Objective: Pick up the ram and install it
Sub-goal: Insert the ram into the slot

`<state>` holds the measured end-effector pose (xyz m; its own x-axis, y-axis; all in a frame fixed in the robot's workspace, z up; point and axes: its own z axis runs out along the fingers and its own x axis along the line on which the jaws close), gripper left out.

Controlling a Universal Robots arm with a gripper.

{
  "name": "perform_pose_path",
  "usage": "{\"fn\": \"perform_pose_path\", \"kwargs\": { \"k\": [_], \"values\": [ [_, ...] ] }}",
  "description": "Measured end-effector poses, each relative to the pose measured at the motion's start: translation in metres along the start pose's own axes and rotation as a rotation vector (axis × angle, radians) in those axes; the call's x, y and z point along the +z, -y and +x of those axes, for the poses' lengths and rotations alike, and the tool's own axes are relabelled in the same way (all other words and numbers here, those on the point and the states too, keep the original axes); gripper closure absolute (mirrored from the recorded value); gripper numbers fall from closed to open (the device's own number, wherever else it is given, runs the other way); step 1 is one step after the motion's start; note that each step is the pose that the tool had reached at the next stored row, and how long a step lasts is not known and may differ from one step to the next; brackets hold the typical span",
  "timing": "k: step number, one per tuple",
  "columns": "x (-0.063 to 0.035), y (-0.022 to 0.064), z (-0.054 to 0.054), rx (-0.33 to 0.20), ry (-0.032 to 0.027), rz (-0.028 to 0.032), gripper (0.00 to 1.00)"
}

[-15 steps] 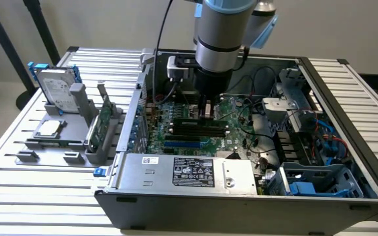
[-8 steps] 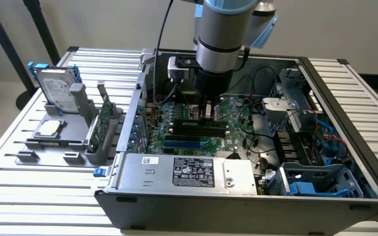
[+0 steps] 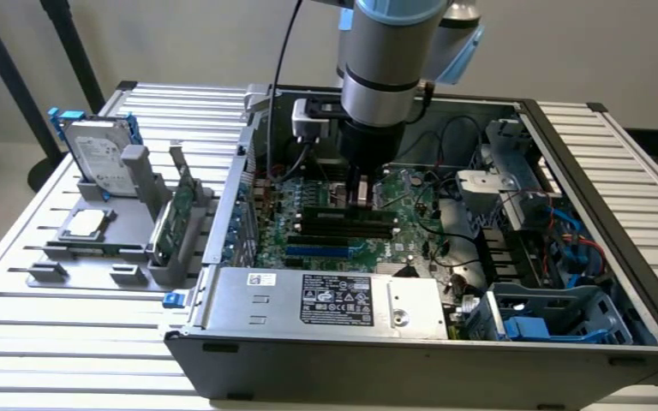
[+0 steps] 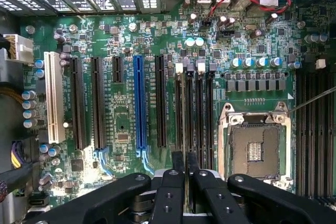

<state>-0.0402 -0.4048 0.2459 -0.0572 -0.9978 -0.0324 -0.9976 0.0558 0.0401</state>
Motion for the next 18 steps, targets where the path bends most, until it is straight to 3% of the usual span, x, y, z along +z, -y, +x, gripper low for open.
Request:
{"fn": "perform_pose_path", "kwargs": {
  "k": [4,8,18],
  "values": [
    [0.0015,-0.0001,-0.0023,-0.001,-0.0008,0.0001,0.87],
    [0.0033,0.0000,-0.0033,-0.002,-0.0053,0.0003,0.87],
    [0.0077,0.0001,-0.0044,-0.005,-0.0298,0.0014,0.87]
  ]
}}
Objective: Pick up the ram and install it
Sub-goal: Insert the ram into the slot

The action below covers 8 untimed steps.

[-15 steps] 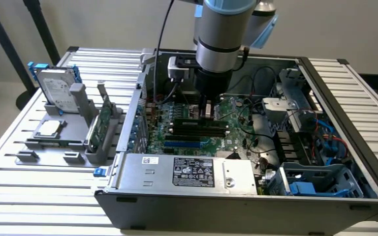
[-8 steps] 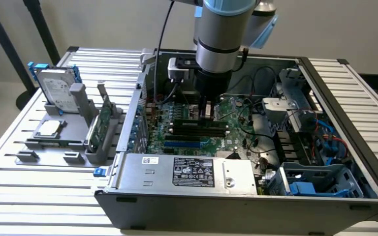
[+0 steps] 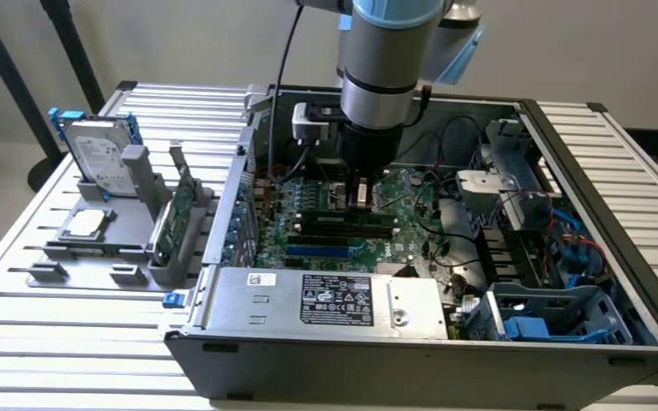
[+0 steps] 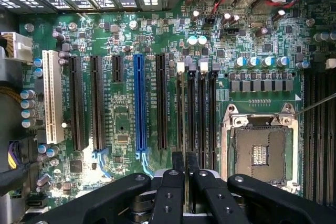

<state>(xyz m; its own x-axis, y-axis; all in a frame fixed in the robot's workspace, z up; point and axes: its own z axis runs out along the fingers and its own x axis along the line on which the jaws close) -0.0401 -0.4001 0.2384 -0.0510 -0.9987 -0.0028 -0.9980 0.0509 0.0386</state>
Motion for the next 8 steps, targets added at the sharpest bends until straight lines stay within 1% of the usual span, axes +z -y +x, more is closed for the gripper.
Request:
{"fn": "perform_pose_path", "kwargs": {
  "k": [1,8],
  "values": [
    [0.0003,0.0000,-0.0002,0.000,-0.0011,0.0000,0.87],
    [0.0022,0.0000,-0.0004,0.000,-0.0025,0.0003,0.87]
  ]
}}
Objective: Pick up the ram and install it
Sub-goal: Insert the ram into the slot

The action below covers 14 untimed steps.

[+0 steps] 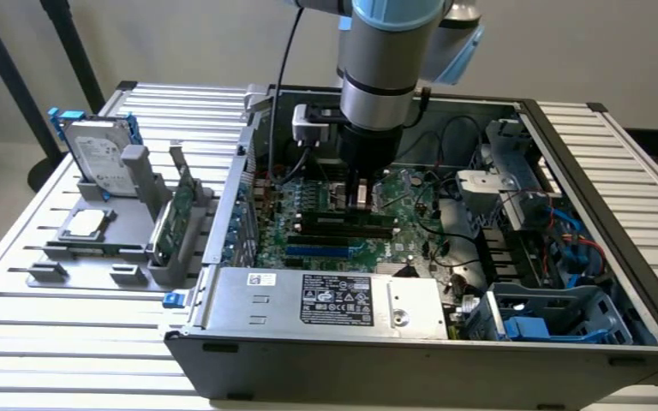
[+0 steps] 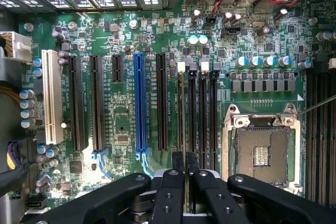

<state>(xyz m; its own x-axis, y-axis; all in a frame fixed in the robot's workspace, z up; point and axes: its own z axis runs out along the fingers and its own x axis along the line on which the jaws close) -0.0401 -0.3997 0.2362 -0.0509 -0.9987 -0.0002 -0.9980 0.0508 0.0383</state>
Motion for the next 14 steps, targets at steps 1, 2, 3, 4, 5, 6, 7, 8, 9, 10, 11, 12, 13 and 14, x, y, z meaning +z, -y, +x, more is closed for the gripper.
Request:
{"fn": "perform_pose_path", "kwargs": {
  "k": [1,2,3,4,5,6,7,8,9,10,11,12,13,14],
  "values": [
    [0.0003,0.0000,0.0000,0.000,-0.0003,0.0000,0.87],
    [0.0006,0.0000,0.0000,0.000,-0.0006,-0.0001,0.87],
    [0.0008,0.0000,0.0000,0.000,-0.0008,0.0000,0.87],
    [0.0010,0.0000,0.0000,0.000,-0.0011,-0.0001,0.87],
    [0.0012,0.0000,0.0000,0.000,-0.0012,-0.0001,0.87],
    [0.0014,-0.0001,0.0000,0.000,-0.0012,0.0000,0.87],
    [0.0016,-0.0001,0.0000,0.000,-0.0013,0.0001,0.87],
    [0.0017,-0.0002,0.0000,0.000,-0.0014,0.0000,0.87],
    [0.0019,-0.0004,0.0000,0.000,-0.0015,0.0000,0.87],
    [0.0021,-0.0006,0.0000,0.000,-0.0015,0.0000,0.87],
    [0.0023,-0.0008,0.0000,0.000,-0.0017,0.0001,0.87],
    [0.0026,-0.0009,0.0000,0.000,-0.0019,0.0001,0.87],
    [0.0028,-0.0009,0.0000,0.000,-0.0021,0.0001,0.87],
    [0.0029,-0.0009,0.0001,0.000,-0.0022,0.0001,0.87]
  ]
}}
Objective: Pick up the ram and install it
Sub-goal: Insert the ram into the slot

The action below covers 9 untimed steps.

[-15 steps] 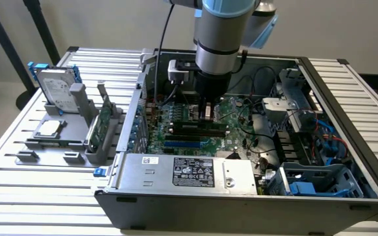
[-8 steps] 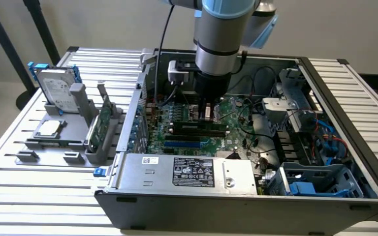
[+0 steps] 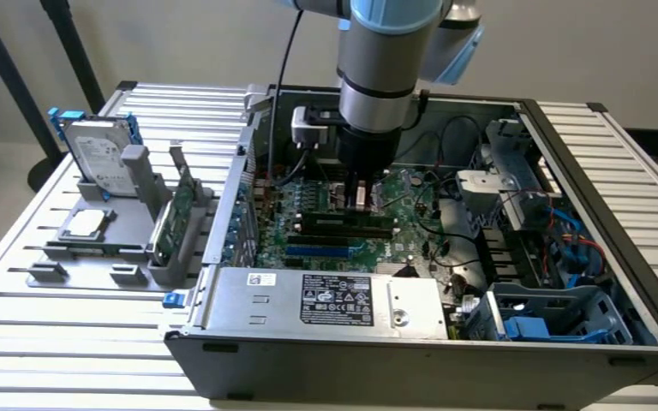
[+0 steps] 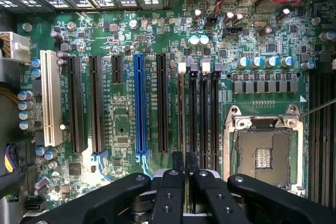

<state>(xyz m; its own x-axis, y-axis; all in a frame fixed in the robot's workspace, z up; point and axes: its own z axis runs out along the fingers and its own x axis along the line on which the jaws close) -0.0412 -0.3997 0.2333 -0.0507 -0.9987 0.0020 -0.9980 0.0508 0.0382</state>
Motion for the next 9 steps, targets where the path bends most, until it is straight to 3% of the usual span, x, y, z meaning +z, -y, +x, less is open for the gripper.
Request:
{"fn": "perform_pose_path", "kwargs": {
  "k": [9],
  "values": [
    [0.0036,0.0001,-0.0003,0.000,0.0000,0.0000,0.87]
  ]
}}
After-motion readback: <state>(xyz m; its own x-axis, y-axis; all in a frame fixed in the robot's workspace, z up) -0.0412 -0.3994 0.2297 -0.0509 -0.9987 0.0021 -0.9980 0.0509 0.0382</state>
